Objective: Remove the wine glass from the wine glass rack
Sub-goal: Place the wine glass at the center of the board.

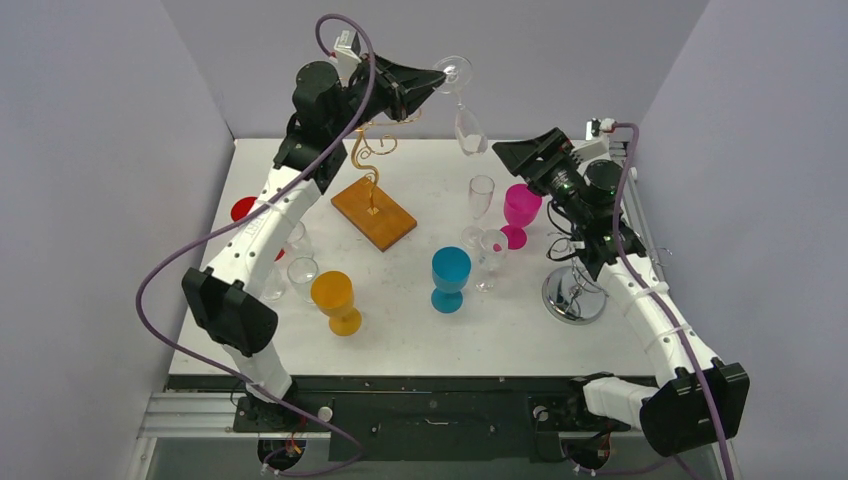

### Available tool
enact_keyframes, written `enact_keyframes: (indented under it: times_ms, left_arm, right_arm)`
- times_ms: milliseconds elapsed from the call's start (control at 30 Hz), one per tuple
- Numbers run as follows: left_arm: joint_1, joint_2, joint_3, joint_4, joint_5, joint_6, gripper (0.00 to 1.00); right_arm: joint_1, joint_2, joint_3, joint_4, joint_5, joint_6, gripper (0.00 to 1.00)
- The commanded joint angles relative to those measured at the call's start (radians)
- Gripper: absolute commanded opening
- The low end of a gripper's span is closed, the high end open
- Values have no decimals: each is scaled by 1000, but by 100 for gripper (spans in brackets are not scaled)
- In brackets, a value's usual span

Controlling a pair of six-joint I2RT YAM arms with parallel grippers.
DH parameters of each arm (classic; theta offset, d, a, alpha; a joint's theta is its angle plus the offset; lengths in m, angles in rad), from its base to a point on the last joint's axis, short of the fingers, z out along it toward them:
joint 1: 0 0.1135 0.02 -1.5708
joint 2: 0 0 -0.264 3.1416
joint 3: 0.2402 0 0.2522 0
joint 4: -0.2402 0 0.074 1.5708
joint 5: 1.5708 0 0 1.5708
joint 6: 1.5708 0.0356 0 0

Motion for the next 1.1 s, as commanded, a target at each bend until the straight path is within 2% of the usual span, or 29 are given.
enact_keyframes:
  times_ms: [0, 233, 567, 833, 1067]
  left_arm:
    - [-16, -97, -35, 144, -36, -79, 0]
    - [-36, -135, -82, 199, -42, -138, 0]
    - [-38, -162, -132, 284, -27, -208, 0]
    - [-37, -178, -180, 355, -11, -267, 0]
    - [-33, -192, -195, 368, -14, -270, 0]
  right_arm:
    - [-13, -63, -56, 178, -27, 47, 84]
    - [-23, -86, -154, 331, -52, 134, 87]
    - [-23, -27, -217, 616, -76, 278, 88]
    - [-23, 13, -190, 648, -84, 302, 88]
    - [-25, -6, -191, 599, -72, 268, 87]
